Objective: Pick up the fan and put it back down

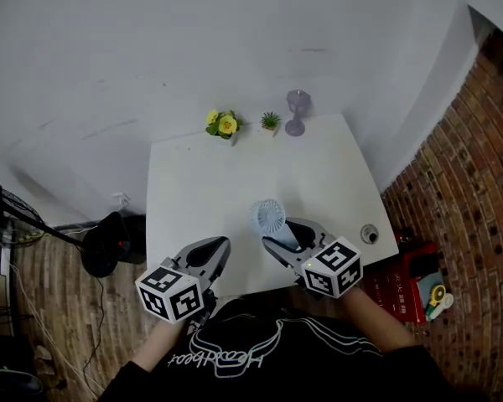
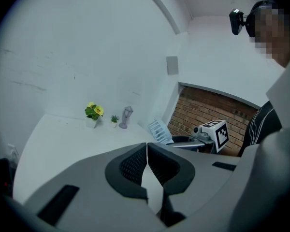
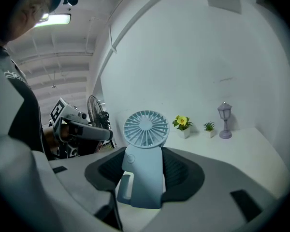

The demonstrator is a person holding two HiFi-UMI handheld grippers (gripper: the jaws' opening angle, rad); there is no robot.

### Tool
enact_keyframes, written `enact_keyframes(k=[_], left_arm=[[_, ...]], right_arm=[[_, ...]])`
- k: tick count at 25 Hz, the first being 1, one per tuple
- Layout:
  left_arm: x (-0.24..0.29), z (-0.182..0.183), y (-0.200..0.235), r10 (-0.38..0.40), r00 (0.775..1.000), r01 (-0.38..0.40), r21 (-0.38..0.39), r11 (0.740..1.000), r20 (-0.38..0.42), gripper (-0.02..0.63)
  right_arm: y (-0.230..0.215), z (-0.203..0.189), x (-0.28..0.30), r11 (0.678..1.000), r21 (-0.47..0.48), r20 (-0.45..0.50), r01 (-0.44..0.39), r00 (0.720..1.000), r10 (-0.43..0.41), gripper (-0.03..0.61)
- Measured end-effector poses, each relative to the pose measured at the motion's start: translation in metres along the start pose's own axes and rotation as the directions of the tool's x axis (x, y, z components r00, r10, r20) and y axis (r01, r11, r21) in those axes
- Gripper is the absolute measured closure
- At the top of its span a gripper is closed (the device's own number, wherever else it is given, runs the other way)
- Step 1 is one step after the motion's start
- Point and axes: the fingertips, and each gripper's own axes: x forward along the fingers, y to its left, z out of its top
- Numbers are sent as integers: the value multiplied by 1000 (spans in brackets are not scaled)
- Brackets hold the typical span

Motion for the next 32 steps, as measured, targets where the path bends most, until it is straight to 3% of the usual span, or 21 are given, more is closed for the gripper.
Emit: enact_keyframes(k=[12, 21, 32], left_arm=[[-11, 3, 32, 54, 999, -54, -26, 998, 4, 580], [-17, 1, 63, 95, 995, -94, -49, 994, 9, 580], [-18, -1, 82, 120, 993, -118, -73, 990, 21, 580]], right_arm=[[-46, -60, 61, 996, -28, -202, 82, 976, -86, 359], [-80, -110, 94, 989, -68, -353, 128, 925, -144, 359], [-94, -140, 109, 984, -125, -439, 128, 882, -170, 359]])
